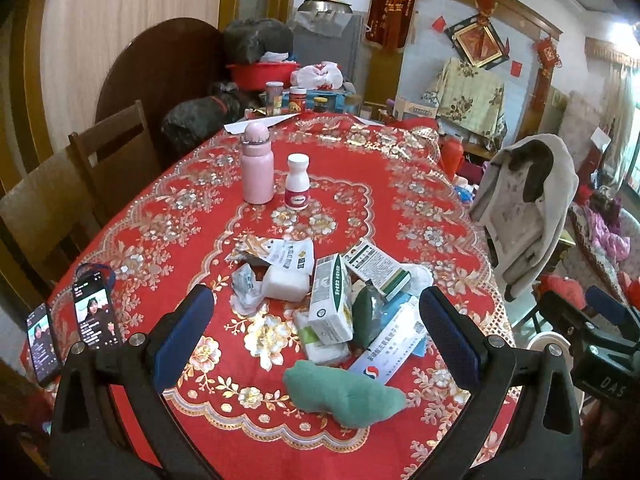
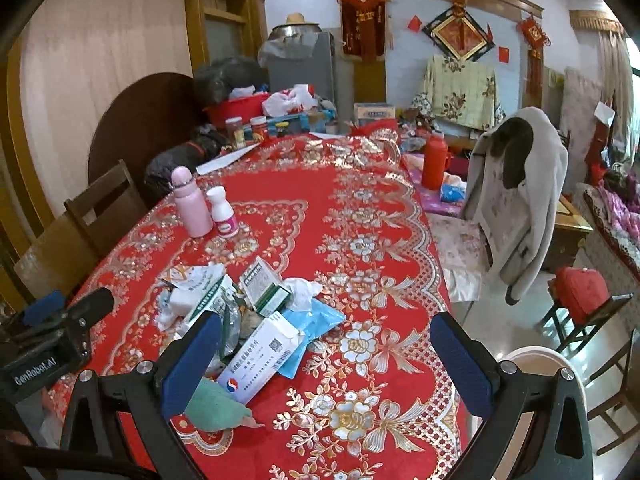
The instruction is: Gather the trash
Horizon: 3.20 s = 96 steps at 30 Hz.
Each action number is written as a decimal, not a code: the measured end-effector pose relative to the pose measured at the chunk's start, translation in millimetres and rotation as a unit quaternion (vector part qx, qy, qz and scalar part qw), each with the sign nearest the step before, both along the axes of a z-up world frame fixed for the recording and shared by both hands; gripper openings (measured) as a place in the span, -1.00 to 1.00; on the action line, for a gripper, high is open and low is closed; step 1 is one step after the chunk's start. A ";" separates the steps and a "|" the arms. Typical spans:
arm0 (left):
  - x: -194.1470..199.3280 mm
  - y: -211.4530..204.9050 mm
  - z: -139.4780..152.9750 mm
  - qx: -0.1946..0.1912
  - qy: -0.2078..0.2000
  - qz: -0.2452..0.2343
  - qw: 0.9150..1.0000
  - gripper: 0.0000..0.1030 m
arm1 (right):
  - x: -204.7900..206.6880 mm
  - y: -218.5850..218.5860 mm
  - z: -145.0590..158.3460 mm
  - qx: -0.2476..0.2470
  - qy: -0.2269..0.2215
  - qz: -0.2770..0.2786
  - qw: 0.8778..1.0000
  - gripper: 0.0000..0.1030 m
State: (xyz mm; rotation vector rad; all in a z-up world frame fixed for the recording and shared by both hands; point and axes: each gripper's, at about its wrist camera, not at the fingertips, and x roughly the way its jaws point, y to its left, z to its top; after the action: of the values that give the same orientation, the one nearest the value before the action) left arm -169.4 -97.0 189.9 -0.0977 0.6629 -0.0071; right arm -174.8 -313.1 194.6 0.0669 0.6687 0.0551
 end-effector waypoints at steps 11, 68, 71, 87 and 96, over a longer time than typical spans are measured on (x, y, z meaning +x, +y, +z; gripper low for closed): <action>-8.6 -8.1 9.7 -0.003 -0.009 -0.005 1.000 0.98 | -12.4 -8.5 14.9 0.002 -0.026 -0.002 1.000 1.00; 5.8 -13.3 1.6 -0.002 0.011 -0.011 1.000 0.98 | 3.4 -9.7 5.3 0.006 -0.003 -0.004 1.000 1.00; 10.6 -11.3 -1.0 -0.003 0.015 -0.011 1.000 0.98 | 6.0 -8.2 3.4 0.005 0.001 -0.005 1.000 1.00; 13.6 -10.1 -3.2 -0.004 0.017 -0.011 1.000 0.98 | 11.0 -5.4 -2.8 0.010 0.009 -0.003 1.000 1.00; 13.1 -10.1 -3.8 -0.006 0.018 -0.012 1.000 0.98 | 12.8 -3.5 -4.2 0.005 0.009 -0.004 1.000 1.00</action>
State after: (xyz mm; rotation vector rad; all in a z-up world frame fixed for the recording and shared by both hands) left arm -156.3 -107.1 186.2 -0.1019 0.6993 -0.0319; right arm -162.0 -316.6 190.4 0.0794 0.6859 0.0500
